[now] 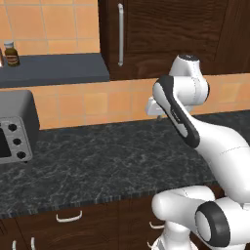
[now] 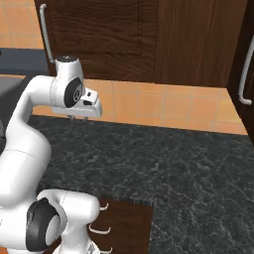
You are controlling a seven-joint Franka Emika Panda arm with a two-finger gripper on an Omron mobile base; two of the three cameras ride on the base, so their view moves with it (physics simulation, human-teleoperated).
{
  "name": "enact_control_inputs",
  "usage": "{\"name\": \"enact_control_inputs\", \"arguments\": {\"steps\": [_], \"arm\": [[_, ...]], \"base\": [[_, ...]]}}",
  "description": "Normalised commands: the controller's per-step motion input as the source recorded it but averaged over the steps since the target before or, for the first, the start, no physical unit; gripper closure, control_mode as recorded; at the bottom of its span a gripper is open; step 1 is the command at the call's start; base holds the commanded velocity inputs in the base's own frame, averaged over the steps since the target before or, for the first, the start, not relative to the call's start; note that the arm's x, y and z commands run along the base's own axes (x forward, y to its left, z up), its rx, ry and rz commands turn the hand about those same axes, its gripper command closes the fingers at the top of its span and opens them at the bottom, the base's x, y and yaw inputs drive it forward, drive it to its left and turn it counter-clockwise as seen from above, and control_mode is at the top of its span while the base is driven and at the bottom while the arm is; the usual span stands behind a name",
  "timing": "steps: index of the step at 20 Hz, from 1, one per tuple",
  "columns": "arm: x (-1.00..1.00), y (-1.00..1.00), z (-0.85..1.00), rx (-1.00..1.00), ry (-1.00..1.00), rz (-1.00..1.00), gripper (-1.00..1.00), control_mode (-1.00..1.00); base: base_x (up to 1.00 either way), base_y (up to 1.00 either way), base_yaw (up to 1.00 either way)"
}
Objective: Navigate to the dishwasher.
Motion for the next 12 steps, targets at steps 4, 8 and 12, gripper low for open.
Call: {"name": "enact_control_inputs", "arguments": {"steps": [4, 8, 12], "arm": [[0.0, 0.0, 0.0, 0.0, 0.0, 0.0, -1.0, 1.0], [0.0, 0.0, 0.0, 0.0, 0.0, 0.0, -1.0, 1.0], [0.0, 0.0, 0.0, 0.0, 0.0, 0.0, -1.0, 1.0]], "base": [[-0.13, 0.0, 0.0], [-0.37, 0.19, 0.09], [-0.07, 0.19, 0.48]]}}
